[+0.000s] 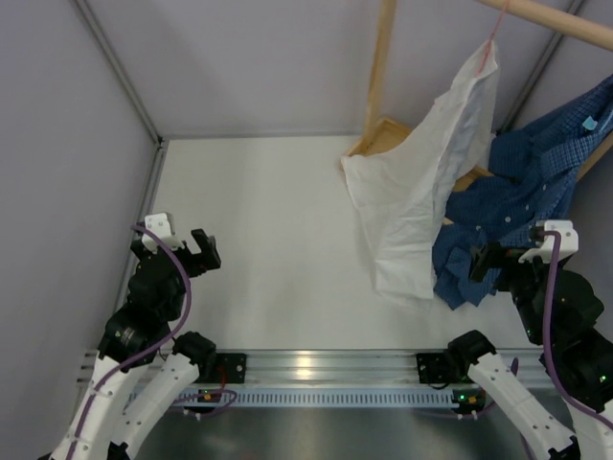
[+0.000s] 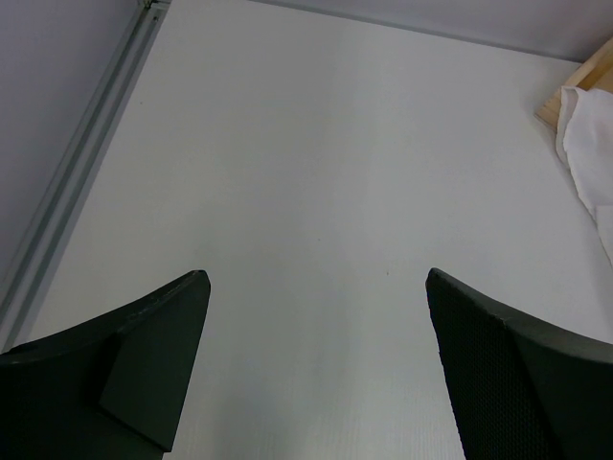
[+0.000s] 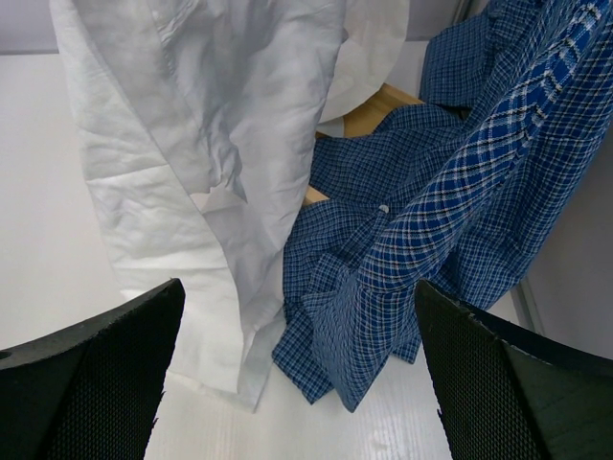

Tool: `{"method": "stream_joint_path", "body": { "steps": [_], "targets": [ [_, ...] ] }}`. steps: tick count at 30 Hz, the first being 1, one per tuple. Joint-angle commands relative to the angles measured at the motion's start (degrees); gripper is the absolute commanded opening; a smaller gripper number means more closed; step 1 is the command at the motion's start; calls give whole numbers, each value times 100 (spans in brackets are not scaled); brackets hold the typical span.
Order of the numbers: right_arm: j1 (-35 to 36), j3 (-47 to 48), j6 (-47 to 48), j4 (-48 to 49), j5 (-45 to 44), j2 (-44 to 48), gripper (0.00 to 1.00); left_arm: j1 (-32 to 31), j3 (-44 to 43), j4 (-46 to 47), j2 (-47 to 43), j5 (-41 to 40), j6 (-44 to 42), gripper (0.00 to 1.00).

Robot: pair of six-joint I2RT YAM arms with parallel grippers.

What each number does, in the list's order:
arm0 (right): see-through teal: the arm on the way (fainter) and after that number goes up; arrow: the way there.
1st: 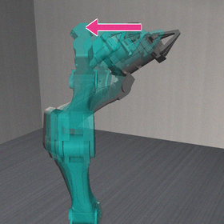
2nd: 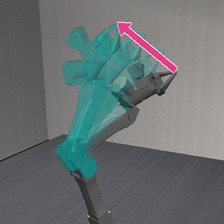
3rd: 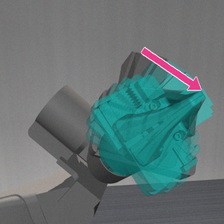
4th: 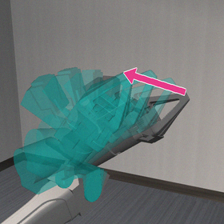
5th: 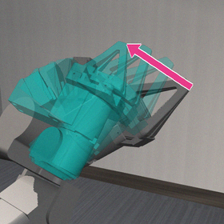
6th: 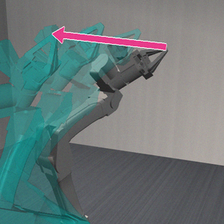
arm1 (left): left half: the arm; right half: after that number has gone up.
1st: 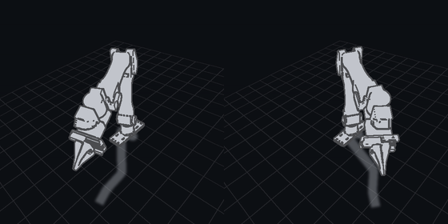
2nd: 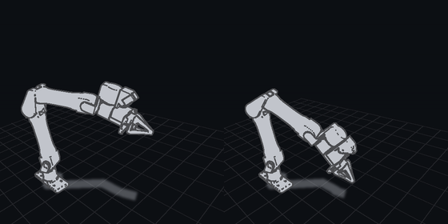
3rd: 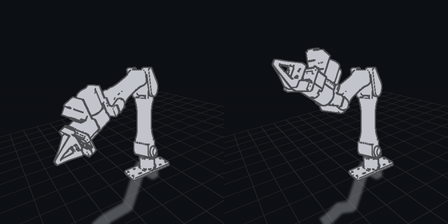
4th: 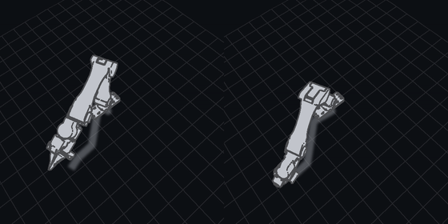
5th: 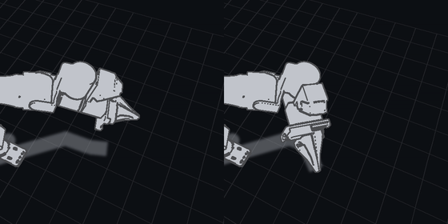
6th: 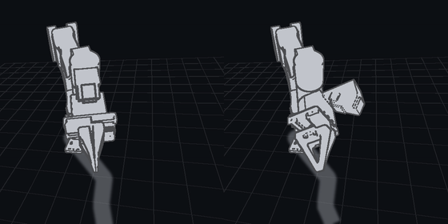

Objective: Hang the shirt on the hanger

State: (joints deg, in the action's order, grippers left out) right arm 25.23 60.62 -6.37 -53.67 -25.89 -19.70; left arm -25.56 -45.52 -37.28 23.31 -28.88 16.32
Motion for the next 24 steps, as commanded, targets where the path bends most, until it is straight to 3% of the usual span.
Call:
{"method": "stream_joint_path", "body": {
  "steps": [1,24],
  "targets": [
    [17,2,48,-30,-127,2,99,78,8,274,42,111,-93,98],
    [25,-15,13,-21,-83,28,99,86,60,335,77,401,-129,98]
  ]
}}
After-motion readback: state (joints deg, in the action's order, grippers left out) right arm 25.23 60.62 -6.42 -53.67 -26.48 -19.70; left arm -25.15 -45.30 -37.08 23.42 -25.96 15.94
